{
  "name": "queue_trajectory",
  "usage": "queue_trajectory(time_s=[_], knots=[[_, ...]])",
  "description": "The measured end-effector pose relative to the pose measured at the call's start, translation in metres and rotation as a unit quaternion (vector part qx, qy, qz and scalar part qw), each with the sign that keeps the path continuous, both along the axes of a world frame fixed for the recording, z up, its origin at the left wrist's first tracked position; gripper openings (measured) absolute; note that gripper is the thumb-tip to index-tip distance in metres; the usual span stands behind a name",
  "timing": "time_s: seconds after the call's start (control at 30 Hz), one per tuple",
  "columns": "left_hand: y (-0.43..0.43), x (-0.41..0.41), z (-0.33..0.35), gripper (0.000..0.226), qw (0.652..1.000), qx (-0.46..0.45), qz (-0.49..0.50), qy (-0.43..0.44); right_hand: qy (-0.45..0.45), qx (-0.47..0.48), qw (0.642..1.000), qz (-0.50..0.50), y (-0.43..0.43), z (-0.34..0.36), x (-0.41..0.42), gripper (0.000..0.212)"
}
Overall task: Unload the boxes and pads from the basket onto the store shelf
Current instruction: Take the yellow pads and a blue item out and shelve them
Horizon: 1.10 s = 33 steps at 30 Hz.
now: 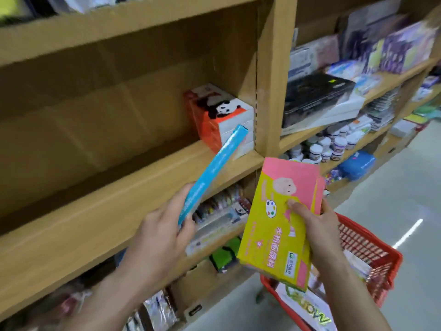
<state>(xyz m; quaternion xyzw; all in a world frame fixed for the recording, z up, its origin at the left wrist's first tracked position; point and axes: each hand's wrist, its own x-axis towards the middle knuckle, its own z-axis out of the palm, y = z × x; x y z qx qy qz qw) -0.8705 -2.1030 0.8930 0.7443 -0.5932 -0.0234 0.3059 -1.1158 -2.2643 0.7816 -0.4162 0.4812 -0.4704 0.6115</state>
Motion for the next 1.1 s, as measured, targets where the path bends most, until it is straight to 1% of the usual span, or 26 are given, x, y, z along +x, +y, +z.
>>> queue_trajectory(time_s=[0.07, 0.13, 0.2, 0.23, 0.27, 0.33, 0.4, 0.43, 0.47, 0.57, 0.6, 0.7, 0.73, 0.8, 0.87, 0.9, 0.93, 1.0, 1.03, 1.1], knots=[[0.015, 0.026, 0.012, 0.066, 0.997, -0.025, 0.017, -0.067, -0.008, -0.008, 1.000, -0.001, 0.016, 0.015, 0.011, 0.067], [0.022, 0.051, 0.017, 0.073, 0.989, -0.025, 0.016, -0.148, -0.018, -0.013, 1.000, 0.003, 0.033, 0.029, 0.024, 0.069], [0.021, 0.072, 0.014, 0.074, 0.972, -0.006, 0.019, -0.235, -0.025, -0.025, 0.999, 0.014, 0.047, 0.043, 0.038, 0.067], [0.018, 0.081, 0.009, 0.071, 0.965, 0.017, 0.025, -0.260, -0.024, -0.033, 0.999, 0.021, 0.053, 0.049, 0.045, 0.063], [0.014, 0.090, 0.002, 0.068, 0.964, 0.043, 0.028, -0.260, -0.021, -0.039, 0.999, 0.026, 0.057, 0.054, 0.051, 0.059], [0.005, 0.101, -0.019, 0.059, 0.966, 0.087, 0.032, -0.243, -0.016, -0.045, 0.998, 0.033, 0.063, 0.061, 0.061, 0.060], [-0.003, 0.101, -0.040, 0.053, 0.958, 0.148, 0.022, -0.244, -0.016, -0.044, 0.998, 0.038, 0.067, 0.064, 0.069, 0.061], [-0.007, 0.099, -0.049, 0.049, 0.959, 0.164, 0.019, -0.231, -0.016, -0.044, 0.998, 0.039, 0.068, 0.066, 0.071, 0.061], [-0.010, 0.098, -0.055, 0.046, 0.966, 0.163, 0.019, -0.200, -0.016, -0.044, 0.998, 0.038, 0.068, 0.067, 0.073, 0.058], [-0.011, 0.115, -0.063, 0.041, 0.990, 0.126, 0.021, -0.061, -0.020, -0.043, 0.998, 0.037, 0.065, 0.069, 0.077, 0.048], [-0.007, 0.127, -0.063, 0.043, 0.990, 0.128, 0.025, -0.056, -0.022, -0.043, 0.998, 0.039, 0.064, 0.070, 0.078, 0.047], [0.009, 0.155, -0.066, 0.058, 0.967, 0.226, 0.020, -0.113, -0.026, -0.042, 0.998, 0.050, 0.058, 0.071, 0.083, 0.046], [0.014, 0.158, -0.068, 0.061, 0.963, 0.240, 0.015, -0.123, -0.027, -0.041, 0.997, 0.056, 0.056, 0.072, 0.087, 0.044], [0.022, 0.150, -0.075, 0.063, 0.965, 0.220, 0.019, -0.141, -0.031, -0.037, 0.997, 0.066, 0.052, 0.074, 0.096, 0.038], [0.026, 0.136, -0.079, 0.063, 0.971, 0.183, 0.011, -0.152, -0.028, -0.037, 0.995, 0.089, 0.048, 0.077, 0.107, 0.037], [0.029, 0.132, -0.080, 0.060, 0.979, 0.160, 0.007, -0.129, -0.026, -0.037, 0.994, 0.103, 0.045, 0.081, 0.113, 0.039], [0.033, 0.129, -0.080, 0.056, 0.987, 0.135, 0.016, -0.081, -0.023, -0.038, 0.992, 0.119, 0.040, 0.085, 0.121, 0.040], [0.043, 0.131, -0.083, 0.046, 0.995, 0.069, 0.070, 0.025, -0.014, -0.042, 0.988, 0.151, 0.029, 0.095, 0.137, 0.039], [0.048, 0.133, -0.086, 0.042, 0.993, 0.050, 0.094, 0.057, -0.007, -0.046, 0.985, 0.168, 0.024, 0.100, 0.147, 0.038], [0.056, 0.134, -0.091, 0.042, 0.989, 0.062, 0.101, 0.094, 0.006, -0.045, 0.978, 0.202, 0.013, 0.108, 0.168, 0.037]])
